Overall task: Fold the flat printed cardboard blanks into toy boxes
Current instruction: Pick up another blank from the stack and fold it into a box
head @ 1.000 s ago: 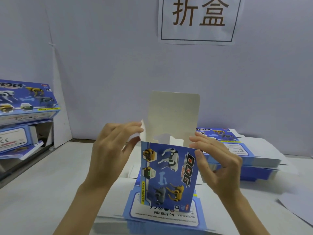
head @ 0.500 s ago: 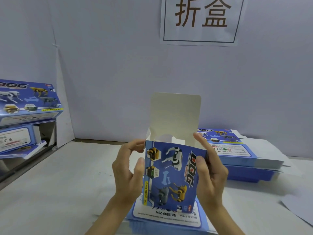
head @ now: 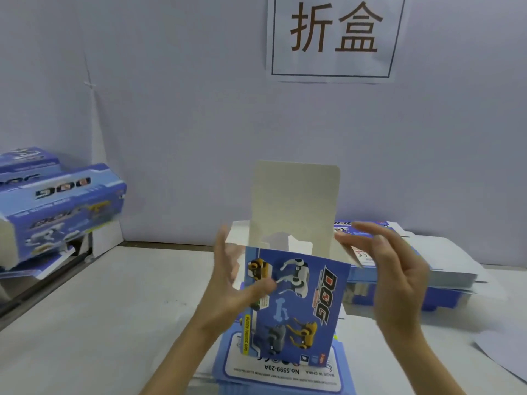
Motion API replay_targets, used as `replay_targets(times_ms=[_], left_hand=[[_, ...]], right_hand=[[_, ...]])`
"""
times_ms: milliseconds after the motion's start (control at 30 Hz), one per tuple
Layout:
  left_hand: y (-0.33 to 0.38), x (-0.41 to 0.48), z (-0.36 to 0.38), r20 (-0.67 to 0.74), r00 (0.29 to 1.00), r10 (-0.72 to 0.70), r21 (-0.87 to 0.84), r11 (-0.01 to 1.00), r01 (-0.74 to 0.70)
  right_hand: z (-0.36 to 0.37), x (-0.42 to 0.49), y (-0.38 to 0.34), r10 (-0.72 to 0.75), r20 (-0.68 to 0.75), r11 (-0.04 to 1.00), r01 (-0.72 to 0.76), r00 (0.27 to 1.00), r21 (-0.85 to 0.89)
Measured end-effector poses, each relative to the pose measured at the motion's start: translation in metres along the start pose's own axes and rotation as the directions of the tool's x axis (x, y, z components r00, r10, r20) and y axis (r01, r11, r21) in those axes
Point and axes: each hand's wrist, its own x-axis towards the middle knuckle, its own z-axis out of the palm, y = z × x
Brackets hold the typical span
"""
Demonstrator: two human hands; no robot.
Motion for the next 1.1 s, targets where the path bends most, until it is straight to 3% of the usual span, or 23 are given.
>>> replay_targets(times_ms=[67, 133, 233, 400, 467, 500, 533, 600, 667, 733, 800, 867, 933, 1000, 1100], left_hand=[[-0.002, 0.000, 0.003, 0.092, 0.993, -0.072, 0.064, 0.996, 0.067], [-0.003, 0.000, 0.004, 0.117, 0.990, -0.083, 0.129, 0.989, 0.067], [-0.002, 0.001, 0.000, 0.137, 0.988, -0.074, 0.170, 0.984, 0.050], [-0.006, 0.002, -0.005, 0.194, 0.978, -0.075, 0.184, 0.982, 0.039], [-0.008, 0.003, -0.006, 0.214, 0.974, -0.075, 0.172, 0.984, 0.038], [-0.008, 0.003, -0.006, 0.223, 0.972, -0.075, 0.168, 0.985, 0.038], [-0.008, 0.003, -0.006, 0.227, 0.971, -0.073, 0.170, 0.985, 0.034], [-0.008, 0.002, -0.005, 0.228, 0.972, -0.063, 0.173, 0.985, 0.023], [-0.008, 0.002, -0.005, 0.221, 0.973, -0.058, 0.175, 0.984, 0.018], [-0.009, 0.002, -0.005, 0.214, 0.975, -0.066, 0.169, 0.985, 0.029], [-0.009, 0.002, -0.004, 0.210, 0.975, -0.078, 0.177, 0.983, 0.040], [-0.009, 0.002, -0.003, 0.209, 0.974, -0.089, 0.181, 0.982, 0.051], [-0.008, 0.002, -0.003, 0.209, 0.973, -0.096, 0.169, 0.984, 0.060], [-0.008, 0.002, -0.003, 0.213, 0.973, -0.084, 0.162, 0.985, 0.050], [-0.009, 0.002, -0.003, 0.229, 0.970, -0.078, 0.149, 0.988, 0.044]], right_hand=[[-0.001, 0.018, -0.002, 0.031, -0.001, 0.998, -0.031, 1.000, -0.056], [0.004, 0.040, -0.007, 0.136, 0.085, 0.987, -0.127, 0.987, -0.099], [0.019, 0.075, -0.019, 0.299, 0.267, 0.948, -0.253, 0.916, -0.194], [0.026, 0.117, -0.027, 0.375, 0.483, 0.919, -0.251, 0.791, -0.303], [0.027, 0.123, -0.019, 0.423, 0.492, 0.899, -0.287, 0.761, -0.330], [0.028, 0.124, -0.012, 0.490, 0.456, 0.869, -0.380, 0.743, -0.316], [0.028, 0.127, -0.001, 0.586, 0.413, 0.810, -0.491, 0.697, -0.321], [0.034, 0.125, 0.020, 0.787, 0.345, 0.616, -0.648, 0.511, -0.447], [0.029, 0.114, 0.045, 0.895, 0.326, 0.445, -0.569, 0.303, -0.691], [0.024, 0.106, 0.061, 0.958, 0.216, 0.284, -0.493, 0.191, -0.823], [0.011, 0.104, 0.070, 0.957, 0.193, 0.280, -0.509, 0.218, -0.814], [0.010, 0.102, 0.060, 0.954, 0.254, 0.299, -0.462, 0.157, -0.835], [0.016, 0.102, 0.047, 0.898, 0.350, 0.438, -0.474, 0.265, -0.764], [0.022, 0.111, 0.042, 0.805, 0.391, 0.588, -0.508, 0.446, -0.629], [0.019, 0.117, 0.037, 0.662, 0.477, 0.745, -0.577, 0.578, -0.335]])
